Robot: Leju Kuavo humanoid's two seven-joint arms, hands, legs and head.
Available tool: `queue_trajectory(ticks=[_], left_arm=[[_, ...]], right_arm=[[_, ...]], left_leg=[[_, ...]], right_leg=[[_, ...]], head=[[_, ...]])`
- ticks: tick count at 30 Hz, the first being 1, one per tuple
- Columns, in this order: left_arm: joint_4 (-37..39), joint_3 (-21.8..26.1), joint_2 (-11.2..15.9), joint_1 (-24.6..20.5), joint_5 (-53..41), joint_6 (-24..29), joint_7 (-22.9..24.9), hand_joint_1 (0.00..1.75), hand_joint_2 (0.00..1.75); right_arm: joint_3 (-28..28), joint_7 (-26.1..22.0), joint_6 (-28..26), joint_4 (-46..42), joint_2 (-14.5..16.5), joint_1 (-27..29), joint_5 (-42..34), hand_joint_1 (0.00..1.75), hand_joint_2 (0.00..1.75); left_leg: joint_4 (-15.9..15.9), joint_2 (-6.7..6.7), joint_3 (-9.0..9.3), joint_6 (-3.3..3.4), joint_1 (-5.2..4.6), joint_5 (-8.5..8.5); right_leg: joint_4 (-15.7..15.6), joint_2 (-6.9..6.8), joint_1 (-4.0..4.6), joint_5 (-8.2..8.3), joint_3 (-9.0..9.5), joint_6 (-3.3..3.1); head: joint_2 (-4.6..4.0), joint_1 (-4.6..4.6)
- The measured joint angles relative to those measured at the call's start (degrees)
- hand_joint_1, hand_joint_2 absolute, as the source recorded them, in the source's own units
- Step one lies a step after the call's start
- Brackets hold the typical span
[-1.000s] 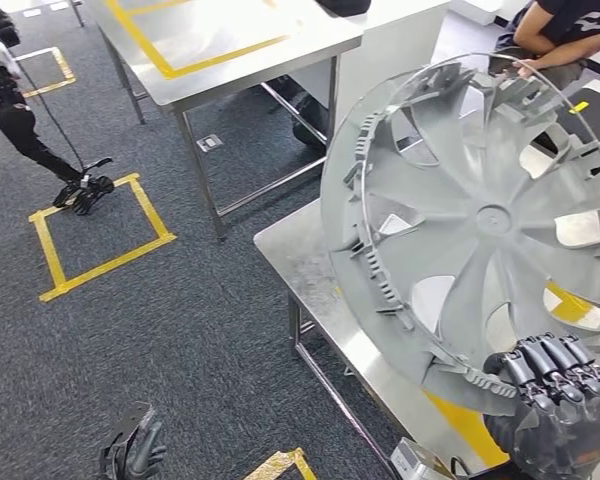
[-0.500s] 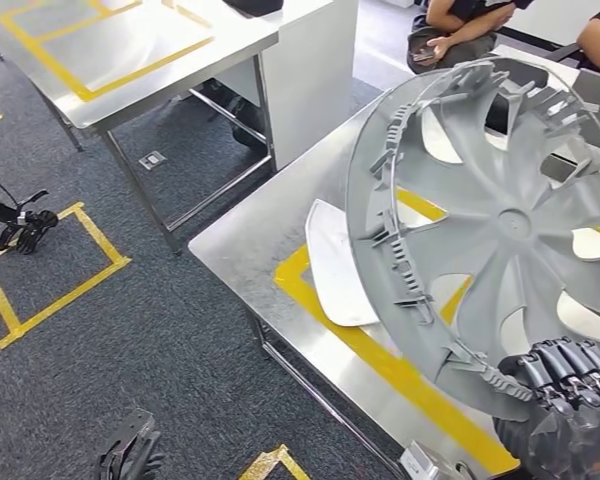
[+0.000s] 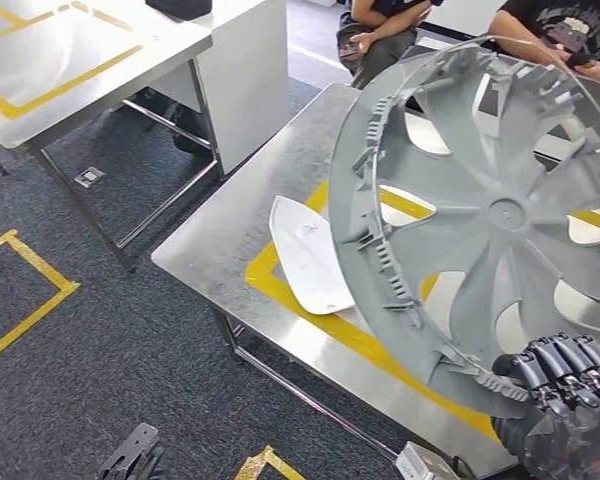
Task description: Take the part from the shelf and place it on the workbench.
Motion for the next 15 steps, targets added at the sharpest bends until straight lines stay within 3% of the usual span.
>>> queue_trajectory(ticks=[2,3,5,7,9,11,13,15], left_arm=[[0.0,-0.8,0.0,-0.1,0.8,0.0,-0.3,0.0,0.0],[0.0,-1.2,0.0,-0.2,1.2,0.0,-0.5,0.0,0.0],[0.0,-1.8,-0.1,-0.5,1.7,0.0,-0.9,0.0,0.0],[0.0,-2.1,0.0,-0.8,1.9,0.0,-1.0,0.0,0.0],[0.0,-2.3,0.1,-0.9,2.1,0.0,-1.1,0.0,0.0],[0.0,-2.6,0.3,-1.1,2.3,0.0,-1.1,0.0,0.0],[0.0,-2.8,0.4,-1.2,2.7,0.1,-1.3,0.0,0.0],[0.0,-3.2,0.6,-1.1,3.3,0.2,-1.5,0.0,0.0]], right_arm=[[0.2,-0.6,0.0,0.2,0.0,-0.3,-0.1,1.75,1.75],[0.3,-0.8,0.0,0.3,0.0,-0.3,-0.1,1.75,1.75],[0.4,-1.2,0.0,0.4,0.0,-0.3,-0.2,1.75,1.75],[0.5,-1.4,0.0,0.5,-0.1,-0.5,-0.2,1.75,1.75],[0.6,-1.4,0.0,0.6,-0.1,-0.8,-0.2,1.75,1.75],[0.7,-1.5,0.0,0.7,-0.1,-0.8,-0.2,1.75,1.75],[0.7,-1.6,0.0,0.7,-0.1,-0.8,-0.3,1.75,1.75],[0.7,-1.8,0.0,0.7,-0.1,-1.0,-0.3,1.75,1.75]], left_leg=[[0.0,1.67,-0.16,0.02,-0.08,0.01],[0.1,2.46,-0.2,0.0,-0.08,0.0],[0.2,3.84,-0.15,-0.16,-0.07,-0.11],[0.4,4.9,-0.07,-0.61,-0.33,-0.35],[0.7,5.86,-0.03,-1.13,-0.67,-0.5],[0.9,6.51,-0.01,-1.65,-0.63,-0.69],[2.9,4.58,-0.71,-2.23,-0.31,-2.41],[9.7,1.8,-3.49,-2.62,-0.08,-6.3]], right_leg=[[6.2,-0.7,-0.06,-2.34,-2.57,0.37],[6.5,-0.83,-0.08,-1.99,-2.47,0.49],[0.6,-1.78,-0.09,1.23,1.18,0.5],[-7.2,-4.13,0.2,3.43,5.58,0.04],[-9.7,-4.95,0.49,3.62,6.95,-0.7],[-9.6,-3.64,0.42,3.97,6.73,-1.46],[-9.7,-2.54,0.23,4.3,6.61,-2.14],[-9.8,-1.35,0.16,4.49,6.54,-2.57]], head=[[0.0,0.0],[0.0,0.01],[0.0,0.02],[0.0,0.01],[0.0,-0.07],[0.0,-0.12],[0.0,-0.22],[0.0,-0.35]])
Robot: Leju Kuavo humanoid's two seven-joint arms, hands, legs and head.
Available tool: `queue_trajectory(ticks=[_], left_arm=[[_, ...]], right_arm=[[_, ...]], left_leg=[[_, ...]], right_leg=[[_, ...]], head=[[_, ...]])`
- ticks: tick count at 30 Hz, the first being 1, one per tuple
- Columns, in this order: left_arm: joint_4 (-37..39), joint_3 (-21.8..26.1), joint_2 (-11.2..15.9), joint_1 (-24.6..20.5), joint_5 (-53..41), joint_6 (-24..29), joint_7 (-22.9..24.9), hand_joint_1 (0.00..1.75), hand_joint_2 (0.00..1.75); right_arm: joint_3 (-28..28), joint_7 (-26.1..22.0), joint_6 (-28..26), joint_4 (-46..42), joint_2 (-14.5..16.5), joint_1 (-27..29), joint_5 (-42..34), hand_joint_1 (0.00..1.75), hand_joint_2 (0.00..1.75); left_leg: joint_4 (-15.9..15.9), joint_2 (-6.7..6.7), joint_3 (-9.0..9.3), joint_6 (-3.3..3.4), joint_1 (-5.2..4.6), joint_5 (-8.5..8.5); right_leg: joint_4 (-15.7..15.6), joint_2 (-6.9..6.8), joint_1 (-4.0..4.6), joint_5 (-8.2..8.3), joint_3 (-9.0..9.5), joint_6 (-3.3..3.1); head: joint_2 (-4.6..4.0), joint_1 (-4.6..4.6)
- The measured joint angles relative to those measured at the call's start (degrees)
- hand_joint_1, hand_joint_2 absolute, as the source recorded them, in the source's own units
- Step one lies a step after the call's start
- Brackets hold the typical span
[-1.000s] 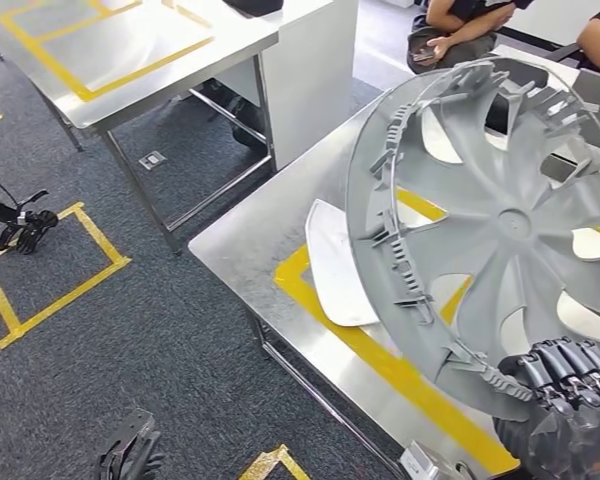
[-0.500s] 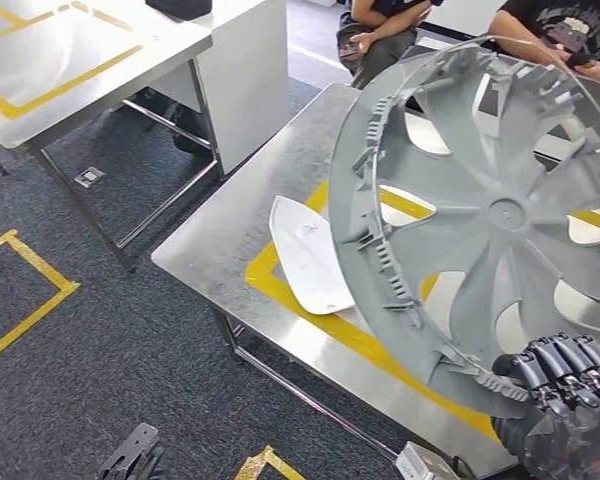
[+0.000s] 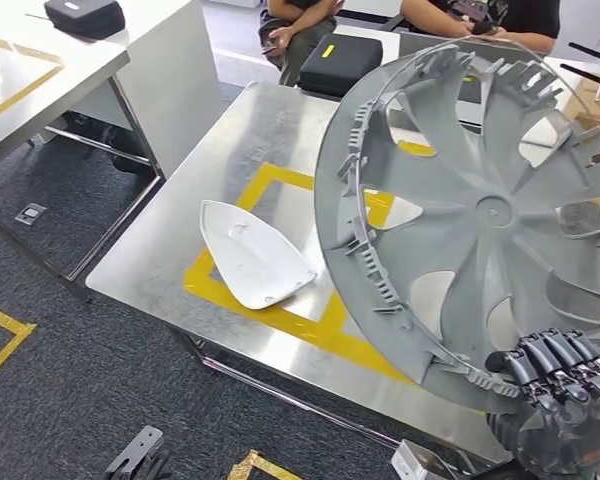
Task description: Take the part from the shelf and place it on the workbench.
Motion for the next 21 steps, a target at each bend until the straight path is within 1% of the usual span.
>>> queue_trajectory(ticks=[1,2,3,4,5,6,7,8,9,10,11,14,15,18,21], left_arm=[[0.0,-0.1,0.0,0.1,0.3,0.1,-0.1,0.0,0.0],[0.0,-0.3,0.1,0.2,0.5,0.2,-0.2,0.0,0.0],[0.0,-0.4,0.1,0.2,0.7,0.2,-0.3,0.0,0.0],[0.0,-0.5,0.1,0.2,1.0,0.3,-0.3,0.0,0.0],[0.0,-0.6,0.2,0.2,1.1,0.3,-0.4,0.0,0.0],[0.0,-0.8,0.3,0.1,1.2,0.3,-0.5,0.0,0.0],[0.0,-0.9,0.4,0.2,1.3,0.3,-0.5,0.0,0.0],[0.0,-1.1,0.6,0.1,1.4,0.3,-0.5,0.0,0.0],[-0.1,-1.3,0.7,0.1,1.4,0.4,-0.5,0.0,0.0],[-0.1,-1.4,0.8,0.0,1.5,0.4,-0.5,0.0,0.0],[-0.1,-1.5,0.9,-0.1,1.6,0.5,-0.5,0.0,0.0],[-0.3,-1.9,1.0,-0.6,2.0,0.9,-0.6,0.0,0.0],[-0.3,-2.1,1.0,-0.8,2.1,1.1,-0.7,0.0,0.0],[-0.5,-2.7,1.0,-1.1,2.6,2.0,-0.8,0.0,0.0],[-0.6,-3.1,1.2,-1.1,3.2,2.7,-0.9,0.0,0.0]], right_arm=[[0.0,-0.1,0.0,0.0,0.0,0.0,0.0,1.75,1.75],[0.0,-0.2,0.0,0.1,0.0,0.0,-0.1,1.75,1.75],[0.0,-0.3,0.0,0.2,0.0,0.0,-0.1,1.75,1.75],[0.0,-0.5,0.0,0.3,0.0,0.0,-0.1,1.75,1.75],[0.0,-0.6,0.0,0.3,0.0,0.0,-0.2,1.75,1.75],[0.0,-0.7,0.0,0.4,0.0,0.0,-0.2,1.75,1.75],[0.0,-0.7,0.0,0.4,0.0,-0.1,-0.2,1.75,1.75],[0.0,-0.7,0.0,0.5,0.0,-0.1,-0.3,1.75,1.75],[0.0,-0.8,0.0,0.5,0.0,-0.2,-0.3,1.75,1.75],[0.0,-0.8,0.0,0.5,0.0,-0.2,-0.3,1.75,1.75],[0.0,-0.9,0.0,0.6,0.0,-0.2,-0.3,1.75,1.75],[0.0,-1.0,0.0,0.8,-0.2,-0.3,-0.1,1.75,1.75],[0.0,-1.0,0.0,1.0,-0.3,-0.3,-0.1,1.75,1.75],[0.0,-1.0,0.0,1.6,-0.6,-0.4,-0.2,1.75,1.75],[0.0,-0.7,0.0,2.6,-1.2,-0.4,-0.6,1.75,1.75]], left_leg=[[4.2,-0.58,-1.82,-0.07,0.03,-1.82],[7.3,-0.75,-3.2,-0.06,0.03,-2.74],[8.4,-0.83,-3.76,0.03,0.02,-2.51],[7.0,-0.99,-3.2,0.23,0.02,-1.05],[3.7,-1.45,-1.76,0.52,0.02,1.16],[-0.5,-2.8,0.06,0.92,0.03,3.28],[-4.2,-4.23,1.62,1.27,0.09,4.87],[-6.8,-5.4,2.67,1.52,0.09,5.6],[-8.0,-6.18,3.1,1.67,0.07,5.67],[-8.4,-5.97,3.14,1.69,0.01,5.65],[-8.8,-5.64,3.18,1.49,0.0,5.69],[-9.7,-5.29,3.06,0.69,0.16,6.27],[-9.7,-5.28,3.0,0.69,0.11,6.39],[-9.6,-5.32,2.83,1.12,-0.09,6.59],[-9.4,-5.44,2.62,1.36,-0.25,6.7]], right_leg=[[0.0,0.67,0.05,0.04,-0.03,-0.11],[0.1,1.4,0.11,0.06,-0.04,-0.17],[0.1,2.14,0.17,0.07,-0.04,-0.19],[0.2,2.91,0.2,0.08,-0.01,-0.19],[0.2,3.68,0.23,0.08,0.04,-0.19],[0.3,4.41,0.19,0.1,0.03,-0.15],[0.4,5.09,0.21,0.15,-0.06,-0.04],[0.4,5.73,0.14,0.25,-0.29,0.18],[0.5,6.3,0.02,0.4,-0.59,0.49],[0.4,6.83,-0.07,0.61,-0.85,0.88],[0.3,7.2,-0.17,0.7,-0.98,1.08],[-0.3,7.35,-0.08,1.29,-1.04,-0.19],[-0.6,7.29,-0.1,1.53,-1.08,-0.51],[-0.9,7.13,-0.25,1.74,-1.03,0.15],[-1.1,6.93,-0.47,1.86,-1.06,1.15]], head=[[0.0,-0.01],[0.0,-0.02],[0.0,-0.02],[0.0,0.0],[0.0,-0.01],[0.0,0.02],[0.0,0.04],[0.0,-0.01],[0.0,-0.04],[0.0,-0.13],[0.0,-0.17],[0.0,-0.09],[0.0,-0.08],[0.0,0.0],[0.0,0.0]])
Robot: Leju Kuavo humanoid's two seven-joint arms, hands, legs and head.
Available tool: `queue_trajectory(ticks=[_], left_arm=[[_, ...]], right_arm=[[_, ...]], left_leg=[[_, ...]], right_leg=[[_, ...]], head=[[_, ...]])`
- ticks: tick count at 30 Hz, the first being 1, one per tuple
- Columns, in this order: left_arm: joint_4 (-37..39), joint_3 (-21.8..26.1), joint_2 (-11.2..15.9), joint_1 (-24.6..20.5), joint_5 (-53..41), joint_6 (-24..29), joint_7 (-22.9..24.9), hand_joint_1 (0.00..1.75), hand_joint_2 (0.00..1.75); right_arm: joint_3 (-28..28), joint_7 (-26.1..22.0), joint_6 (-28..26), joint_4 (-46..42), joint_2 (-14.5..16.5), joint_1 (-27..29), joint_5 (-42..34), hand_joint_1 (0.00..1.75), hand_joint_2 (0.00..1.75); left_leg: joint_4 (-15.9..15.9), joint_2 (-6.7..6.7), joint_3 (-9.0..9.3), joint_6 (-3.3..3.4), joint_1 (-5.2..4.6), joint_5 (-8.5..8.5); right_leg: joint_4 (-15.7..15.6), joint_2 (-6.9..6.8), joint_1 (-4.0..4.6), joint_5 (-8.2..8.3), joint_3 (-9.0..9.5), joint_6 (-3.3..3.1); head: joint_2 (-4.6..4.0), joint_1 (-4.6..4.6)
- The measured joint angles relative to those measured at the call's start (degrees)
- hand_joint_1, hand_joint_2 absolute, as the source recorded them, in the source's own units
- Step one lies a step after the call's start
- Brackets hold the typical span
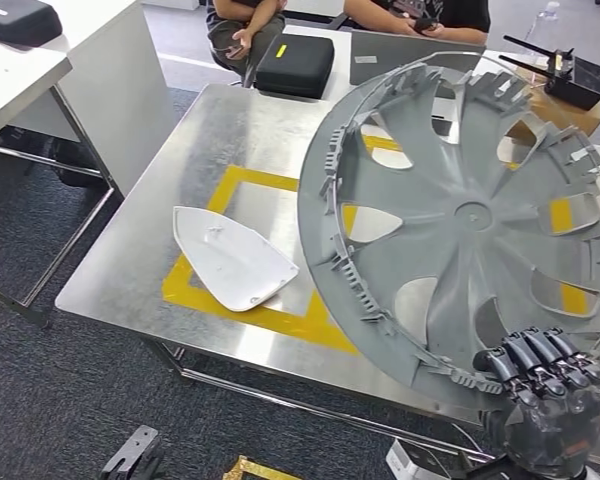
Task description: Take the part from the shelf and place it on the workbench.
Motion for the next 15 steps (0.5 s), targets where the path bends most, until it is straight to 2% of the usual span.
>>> queue_trajectory(ticks=[5,15], left_arm=[[-0.2,-0.5,0.3,0.0,0.4,0.5,-0.1,0.0,0.0],[-0.5,-2.1,0.8,-0.6,4.4,1.2,-0.6,0.0,0.0]], right_arm=[[0.0,0.4,0.0,1.5,-0.7,0.0,-0.4,1.75,1.75],[1.4,3.8,0.1,6.2,-3.6,-2.4,-2.8,1.75,1.75]], left_leg=[[0.0,-0.02,-0.07,0.11,-0.06,0.03],[0.0,-0.02,-0.11,0.02,0.11,0.09]], right_leg=[[0.0,-0.04,-0.09,0.09,-0.11,0.5],[0.2,-0.04,0.06,0.09,-0.3,0.51]], head=[[0.0,-0.03],[0.0,-0.03]])
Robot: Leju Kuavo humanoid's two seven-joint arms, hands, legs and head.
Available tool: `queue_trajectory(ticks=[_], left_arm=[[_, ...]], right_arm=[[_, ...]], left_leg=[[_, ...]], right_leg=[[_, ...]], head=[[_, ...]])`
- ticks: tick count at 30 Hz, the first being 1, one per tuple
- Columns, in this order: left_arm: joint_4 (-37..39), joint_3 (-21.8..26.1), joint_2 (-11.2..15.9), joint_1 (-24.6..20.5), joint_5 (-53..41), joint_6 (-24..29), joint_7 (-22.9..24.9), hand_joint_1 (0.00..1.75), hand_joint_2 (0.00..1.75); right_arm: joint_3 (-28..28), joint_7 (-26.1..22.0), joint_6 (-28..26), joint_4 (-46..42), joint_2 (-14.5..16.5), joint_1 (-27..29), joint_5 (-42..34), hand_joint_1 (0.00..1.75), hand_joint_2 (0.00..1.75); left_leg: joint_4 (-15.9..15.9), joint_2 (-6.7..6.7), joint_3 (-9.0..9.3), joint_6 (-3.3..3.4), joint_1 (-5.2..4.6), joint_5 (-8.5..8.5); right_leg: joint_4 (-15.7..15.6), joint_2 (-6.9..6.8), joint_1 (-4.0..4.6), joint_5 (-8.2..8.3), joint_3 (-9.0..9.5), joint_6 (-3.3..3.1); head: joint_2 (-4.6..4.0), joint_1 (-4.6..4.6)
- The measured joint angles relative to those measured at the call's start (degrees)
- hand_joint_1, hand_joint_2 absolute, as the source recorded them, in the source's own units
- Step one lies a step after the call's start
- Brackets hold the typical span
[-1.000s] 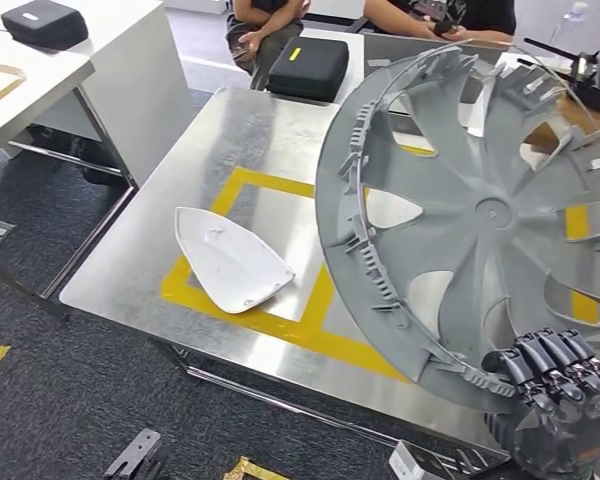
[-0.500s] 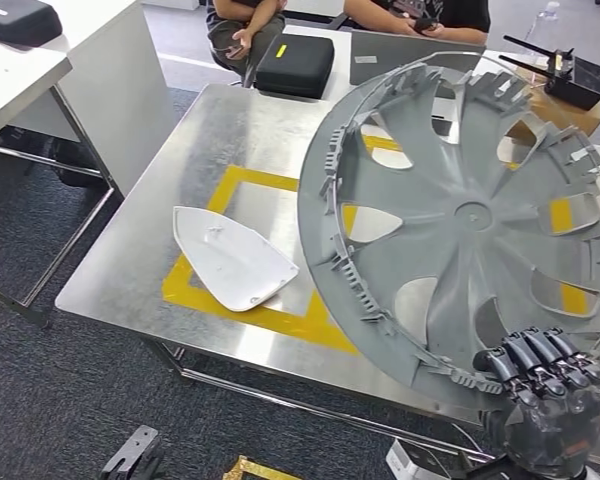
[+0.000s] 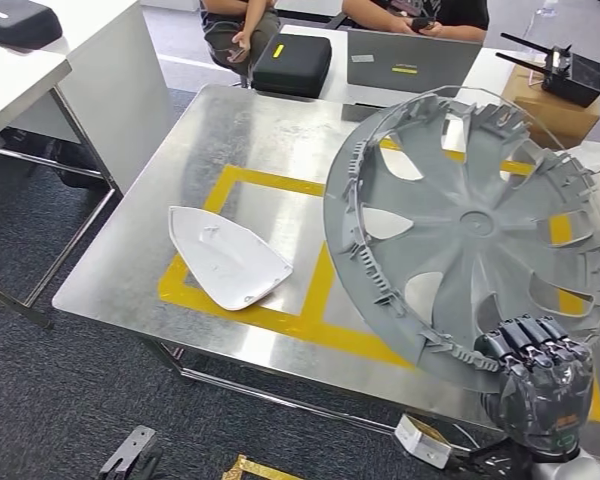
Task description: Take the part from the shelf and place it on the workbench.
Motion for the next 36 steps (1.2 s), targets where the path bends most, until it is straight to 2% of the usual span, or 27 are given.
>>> queue_trajectory(ticks=[9,20,36], left_arm=[[0.0,-1.5,0.3,-0.8,-0.1,1.1,0.4,0.0,0.0],[-1.0,-3.3,1.0,-1.2,-0.2,4.4,2.6,0.0,0.0],[-2.1,-3.9,1.7,-1.1,1.9,4.1,2.9,0.0,0.0]], right_arm=[[0.5,1.2,1.2,3.5,-0.9,-1.3,-2.8,1.75,1.75],[-1.1,0.0,14.2,9.9,-1.1,-4.9,-17.1,1.75,1.75],[-3.0,-0.6,16.1,15.2,-1.1,-7.2,-18.8,1.75,1.75]], left_leg=[[0.0,0.0,-0.04,-0.03,0.04,0.02],[0.0,0.0,-0.09,-0.02,0.04,0.04],[0.0,-0.01,-0.17,-0.02,0.05,0.04]], right_leg=[[0.1,-0.01,0.02,-0.01,-0.07,-0.02],[0.1,-0.02,0.0,0.0,-0.09,-0.02],[0.1,-0.03,0.01,0.0,-0.18,-0.02]], head=[[0.0,-0.01],[0.0,-0.01],[0.0,-0.01]])
